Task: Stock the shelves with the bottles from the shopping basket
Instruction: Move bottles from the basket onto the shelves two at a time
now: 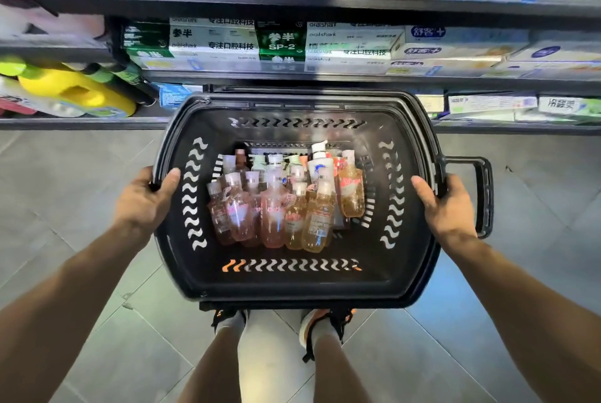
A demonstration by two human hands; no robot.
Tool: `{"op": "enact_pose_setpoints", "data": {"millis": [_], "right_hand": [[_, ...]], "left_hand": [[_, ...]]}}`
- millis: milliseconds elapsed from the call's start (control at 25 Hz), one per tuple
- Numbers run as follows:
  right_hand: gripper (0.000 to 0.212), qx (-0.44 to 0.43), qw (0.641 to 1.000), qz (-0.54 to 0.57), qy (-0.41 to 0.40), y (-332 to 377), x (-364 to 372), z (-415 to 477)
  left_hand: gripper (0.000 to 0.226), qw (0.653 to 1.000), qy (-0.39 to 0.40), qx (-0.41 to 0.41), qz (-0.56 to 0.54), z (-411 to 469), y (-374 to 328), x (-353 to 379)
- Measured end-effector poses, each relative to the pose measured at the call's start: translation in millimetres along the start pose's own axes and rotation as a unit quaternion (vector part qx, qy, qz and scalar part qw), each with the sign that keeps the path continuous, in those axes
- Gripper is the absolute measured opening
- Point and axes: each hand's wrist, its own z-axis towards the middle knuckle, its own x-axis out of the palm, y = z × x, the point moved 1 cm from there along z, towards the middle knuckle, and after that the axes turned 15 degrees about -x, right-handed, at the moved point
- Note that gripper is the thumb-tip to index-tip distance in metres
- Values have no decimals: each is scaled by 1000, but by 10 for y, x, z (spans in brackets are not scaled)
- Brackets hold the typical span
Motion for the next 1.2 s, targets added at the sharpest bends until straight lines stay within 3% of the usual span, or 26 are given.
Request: {"op": "enact_pose_setpoints", "data": {"millis": [240, 320, 400, 520, 600, 720, 840, 960, 1080, 1200], "right_hand": [[57, 25, 1000, -18, 3, 2, 13, -5], [64, 50, 998, -15, 18, 57, 5, -21], [84, 70, 997, -37, 15, 138, 18, -53], [99, 15, 981, -189, -39, 331, 39, -123], [90, -61, 965, -249, -61, 529, 76, -229], [79, -146, 964, -220, -32, 812, 298, -459], [86, -62, 986, -105, 116, 928, 717, -659], [100, 55, 981, -40, 183, 793, 1229, -741], [110, 64, 970, -114, 207, 584, 1680, -744], [107, 73, 971, -136, 183, 426, 1978, -748]], "left_hand": [[51, 1000, 15, 8, -8, 11, 7, -15], [65, 999, 13, -4, 29, -19, -3, -14], [81, 988, -60, -5, 140, -163, -20, -18], [78, 953, -211, 154, 153, -551, -73, 7], [75, 960, -172, 186, 117, -700, -79, 117], [95, 997, -13, 60, 44, -688, 50, 453], [127, 996, 46, -76, 9, -658, 146, 748], [112, 990, 33, -125, 64, -577, 140, 1036], [117, 982, 1, -130, 139, -389, 212, 1285], [123, 977, -10, -128, 170, -256, 364, 1496]]}}
